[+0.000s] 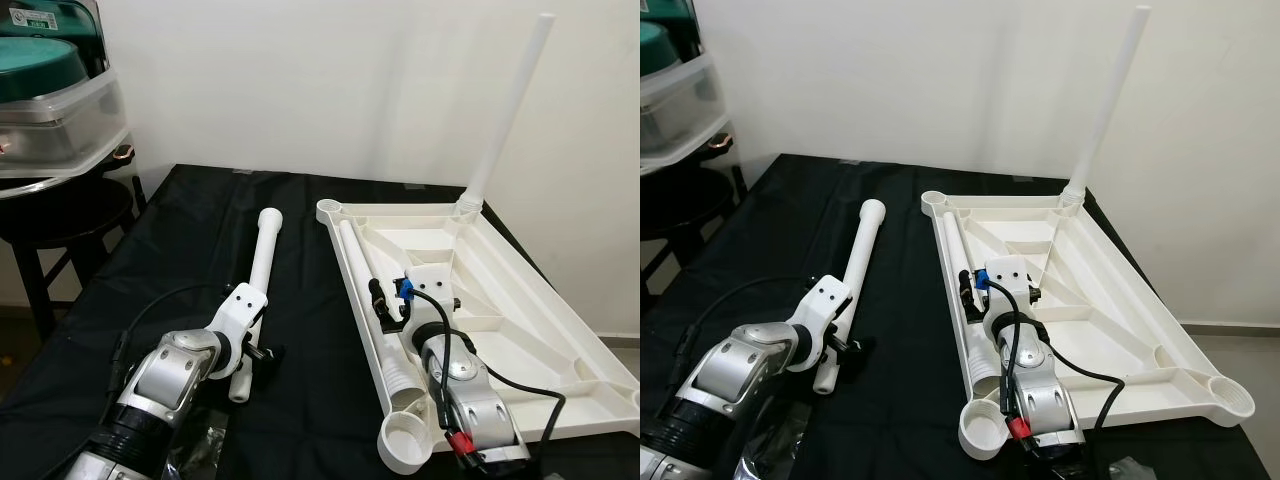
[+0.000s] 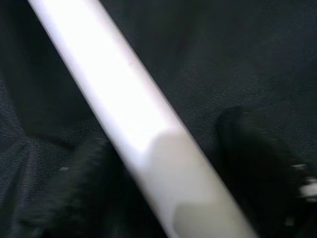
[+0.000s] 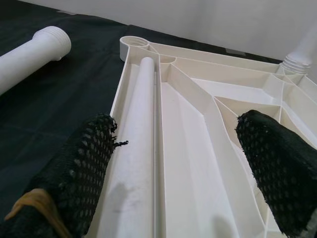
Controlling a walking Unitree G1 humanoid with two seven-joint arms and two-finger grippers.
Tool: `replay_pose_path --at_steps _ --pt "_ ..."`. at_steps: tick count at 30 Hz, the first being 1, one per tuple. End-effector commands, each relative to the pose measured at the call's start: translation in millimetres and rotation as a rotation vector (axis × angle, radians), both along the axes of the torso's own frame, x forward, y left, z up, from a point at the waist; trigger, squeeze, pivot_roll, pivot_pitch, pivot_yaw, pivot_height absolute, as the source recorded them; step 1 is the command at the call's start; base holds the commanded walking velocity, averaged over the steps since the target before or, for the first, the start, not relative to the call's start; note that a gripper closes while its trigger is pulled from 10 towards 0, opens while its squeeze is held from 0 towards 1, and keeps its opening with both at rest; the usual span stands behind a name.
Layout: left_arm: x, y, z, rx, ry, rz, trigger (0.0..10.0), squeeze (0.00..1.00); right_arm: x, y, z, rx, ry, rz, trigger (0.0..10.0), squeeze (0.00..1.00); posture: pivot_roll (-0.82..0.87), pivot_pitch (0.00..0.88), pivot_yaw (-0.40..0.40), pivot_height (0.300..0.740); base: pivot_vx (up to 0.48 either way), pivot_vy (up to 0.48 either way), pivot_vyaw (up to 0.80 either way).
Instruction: Building children table
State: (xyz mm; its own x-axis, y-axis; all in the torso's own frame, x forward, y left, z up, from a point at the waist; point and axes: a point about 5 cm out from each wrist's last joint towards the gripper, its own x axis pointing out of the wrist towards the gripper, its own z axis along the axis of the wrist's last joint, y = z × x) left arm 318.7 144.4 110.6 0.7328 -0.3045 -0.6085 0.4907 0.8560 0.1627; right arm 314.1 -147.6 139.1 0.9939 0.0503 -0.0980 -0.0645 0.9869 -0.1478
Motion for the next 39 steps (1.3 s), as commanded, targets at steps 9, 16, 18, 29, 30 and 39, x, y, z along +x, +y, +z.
replay_pose_path --at_steps 9,16,18,29,30,39 --pt "-11.4 1.7 -22.2 0.003 0.079 0.029 0.0 0.00 1.3 -4.8 -2.1 0.024 0.023 -0.036 8.0 0.00 0.06 0.000 -0.091 0.740 0.000 0.000 0.00" --pt "-2.6 6.2 -17.9 -0.011 0.027 0.107 0.0 0.00 2.3 -4.4 -1.3 0.050 0.018 -0.040 8.7 0.00 0.06 0.000 -0.095 0.740 0.000 0.000 0.00" --pt "2.5 10.9 -14.3 -0.027 -0.007 0.172 0.0 0.00 3.1 -3.7 -0.1 0.077 0.013 -0.041 8.9 0.00 0.06 0.000 -0.095 0.740 0.000 0.000 0.00" --pt "24.3 28.7 28.2 -0.212 -0.359 0.389 0.7 0.00 0.7 22.7 28.5 0.655 -0.056 0.164 10.0 0.00 0.05 0.000 -0.099 0.740 0.000 0.000 0.00" --pt "24.3 28.7 28.2 -0.212 -0.359 0.389 0.7 0.00 0.7 22.7 28.5 0.655 -0.056 0.164 10.0 0.00 0.05 0.000 -0.099 0.740 0.000 0.000 0.00" --pt "20.7 18.2 50.7 -0.275 -0.553 0.211 7.4 0.00 -2.2 29.0 36.3 0.851 -0.049 0.265 10.0 0.00 0.06 0.000 -0.101 0.740 0.000 0.000 0.00"
